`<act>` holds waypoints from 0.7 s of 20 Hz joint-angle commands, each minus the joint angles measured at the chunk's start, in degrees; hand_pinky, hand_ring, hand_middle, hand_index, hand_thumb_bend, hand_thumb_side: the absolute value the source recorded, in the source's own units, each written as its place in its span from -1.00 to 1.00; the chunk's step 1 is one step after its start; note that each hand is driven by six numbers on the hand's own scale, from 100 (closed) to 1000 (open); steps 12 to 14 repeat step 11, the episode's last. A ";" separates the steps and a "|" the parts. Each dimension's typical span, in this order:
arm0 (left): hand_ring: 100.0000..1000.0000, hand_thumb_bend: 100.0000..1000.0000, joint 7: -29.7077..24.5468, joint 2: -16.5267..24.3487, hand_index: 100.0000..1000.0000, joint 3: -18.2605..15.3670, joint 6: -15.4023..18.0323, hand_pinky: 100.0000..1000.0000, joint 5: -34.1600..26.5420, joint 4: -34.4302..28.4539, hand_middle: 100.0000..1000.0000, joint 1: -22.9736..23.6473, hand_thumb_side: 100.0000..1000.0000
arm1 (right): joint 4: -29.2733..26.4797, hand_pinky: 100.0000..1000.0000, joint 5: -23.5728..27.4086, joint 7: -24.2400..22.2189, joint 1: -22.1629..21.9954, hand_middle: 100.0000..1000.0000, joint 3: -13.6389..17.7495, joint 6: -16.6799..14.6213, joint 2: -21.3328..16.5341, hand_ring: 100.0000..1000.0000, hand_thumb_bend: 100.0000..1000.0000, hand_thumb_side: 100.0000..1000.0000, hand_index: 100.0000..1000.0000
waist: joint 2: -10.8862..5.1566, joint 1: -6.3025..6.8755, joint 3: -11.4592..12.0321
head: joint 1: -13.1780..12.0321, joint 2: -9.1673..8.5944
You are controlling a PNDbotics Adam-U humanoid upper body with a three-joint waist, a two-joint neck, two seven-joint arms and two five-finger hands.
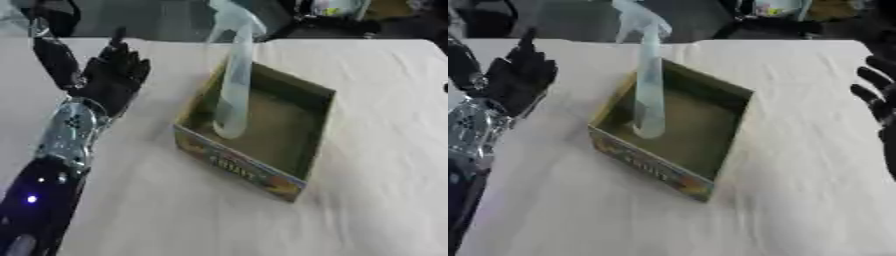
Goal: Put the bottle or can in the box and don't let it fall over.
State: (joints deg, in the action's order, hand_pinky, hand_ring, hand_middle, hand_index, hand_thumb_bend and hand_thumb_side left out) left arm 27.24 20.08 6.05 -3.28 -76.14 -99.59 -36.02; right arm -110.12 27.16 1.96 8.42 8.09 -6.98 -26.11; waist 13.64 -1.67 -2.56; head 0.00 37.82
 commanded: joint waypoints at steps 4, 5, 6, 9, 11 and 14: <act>-0.87 -0.22 -0.55 10.28 0.69 -5.52 4.98 -0.24 16.80 -4.92 -0.80 3.81 1.00 | -3.48 0.76 -1.06 0.57 -0.43 0.66 0.90 -0.62 -2.58 0.82 -1.00 0.06 0.86 | -0.95 0.65 0.87 | 1.08 0.63; -0.87 -0.22 -0.74 10.94 0.69 -5.98 5.44 -0.24 19.60 -5.39 -0.80 4.47 1.00 | -3.74 0.76 -1.19 0.64 -0.46 0.66 0.88 -0.61 -2.60 0.82 -1.00 0.06 0.86 | -0.91 0.71 0.91 | 1.11 0.62; -0.87 -0.22 -0.82 11.17 0.69 -6.15 5.63 -0.24 21.50 -5.64 -0.80 4.85 1.00 | -3.90 0.76 -1.28 0.71 -0.48 0.66 0.85 -0.56 -2.61 0.82 -1.00 0.06 0.86 | -0.89 0.74 0.92 | 1.11 0.61; -0.34 -0.34 -0.95 11.53 0.56 -6.48 5.88 0.50 23.98 -6.23 -0.26 5.50 0.73 | -4.07 0.75 -1.47 0.89 -0.58 0.66 0.89 -0.43 -2.70 0.82 -1.00 0.06 0.86 | -0.87 0.90 1.22 | 1.50 0.59; -0.18 -0.37 -2.34 13.82 0.56 -8.78 7.29 0.66 25.68 -8.40 -0.11 7.83 0.65 | -4.04 0.75 -1.69 1.09 -0.60 0.66 1.06 -0.39 -2.83 0.82 -1.00 0.06 0.86 | -0.76 0.99 1.70 | 1.83 0.44; -0.18 -0.37 -2.34 13.82 0.56 -8.78 7.29 0.66 25.68 -8.40 -0.11 7.83 0.65 | -4.04 0.75 -1.69 1.09 -0.60 0.66 1.06 -0.39 -2.83 0.82 -1.00 0.06 0.86 | -0.76 0.99 1.70 | 1.83 0.44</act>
